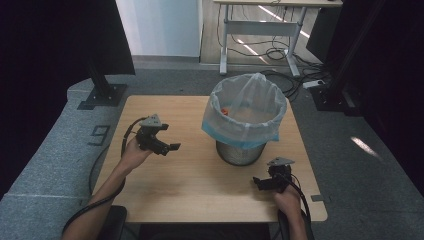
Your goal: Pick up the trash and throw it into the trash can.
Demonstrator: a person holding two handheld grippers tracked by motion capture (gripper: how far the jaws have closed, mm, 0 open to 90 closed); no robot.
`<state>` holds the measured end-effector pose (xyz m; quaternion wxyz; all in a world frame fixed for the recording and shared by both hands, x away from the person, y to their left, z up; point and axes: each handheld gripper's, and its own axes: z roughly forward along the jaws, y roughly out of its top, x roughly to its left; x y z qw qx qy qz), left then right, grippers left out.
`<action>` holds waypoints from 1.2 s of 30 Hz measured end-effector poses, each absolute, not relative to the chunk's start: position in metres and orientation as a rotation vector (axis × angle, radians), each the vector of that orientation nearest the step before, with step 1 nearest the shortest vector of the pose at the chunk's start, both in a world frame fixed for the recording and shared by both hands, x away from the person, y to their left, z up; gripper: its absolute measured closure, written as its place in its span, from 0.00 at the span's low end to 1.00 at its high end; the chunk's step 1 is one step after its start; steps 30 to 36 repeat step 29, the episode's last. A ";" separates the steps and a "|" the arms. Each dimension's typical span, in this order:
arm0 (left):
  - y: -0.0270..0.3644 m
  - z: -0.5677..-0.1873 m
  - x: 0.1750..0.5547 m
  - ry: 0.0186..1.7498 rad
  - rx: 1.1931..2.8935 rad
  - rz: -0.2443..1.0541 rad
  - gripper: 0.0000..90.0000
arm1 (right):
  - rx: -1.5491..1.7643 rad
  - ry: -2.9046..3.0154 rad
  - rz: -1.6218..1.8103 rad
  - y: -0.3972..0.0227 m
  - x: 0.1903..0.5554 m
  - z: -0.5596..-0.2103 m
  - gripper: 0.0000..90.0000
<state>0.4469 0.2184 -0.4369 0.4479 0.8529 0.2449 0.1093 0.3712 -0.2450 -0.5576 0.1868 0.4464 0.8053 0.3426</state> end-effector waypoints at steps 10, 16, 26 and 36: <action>0.229 -0.492 0.435 0.660 2.125 0.222 0.00 | 1.259 2.266 0.964 -0.245 0.371 -0.558 0.00; 0.232 -0.520 0.430 0.707 2.157 0.201 0.00 | 1.259 2.266 0.965 -0.245 0.371 -0.558 0.00; 0.228 -0.548 0.426 0.729 2.297 0.204 0.00 | 1.259 2.265 0.966 -0.245 0.371 -0.558 0.00; 0.228 -0.548 0.425 0.729 2.304 0.219 0.00 | 1.258 2.266 0.966 -0.245 0.371 -0.558 0.00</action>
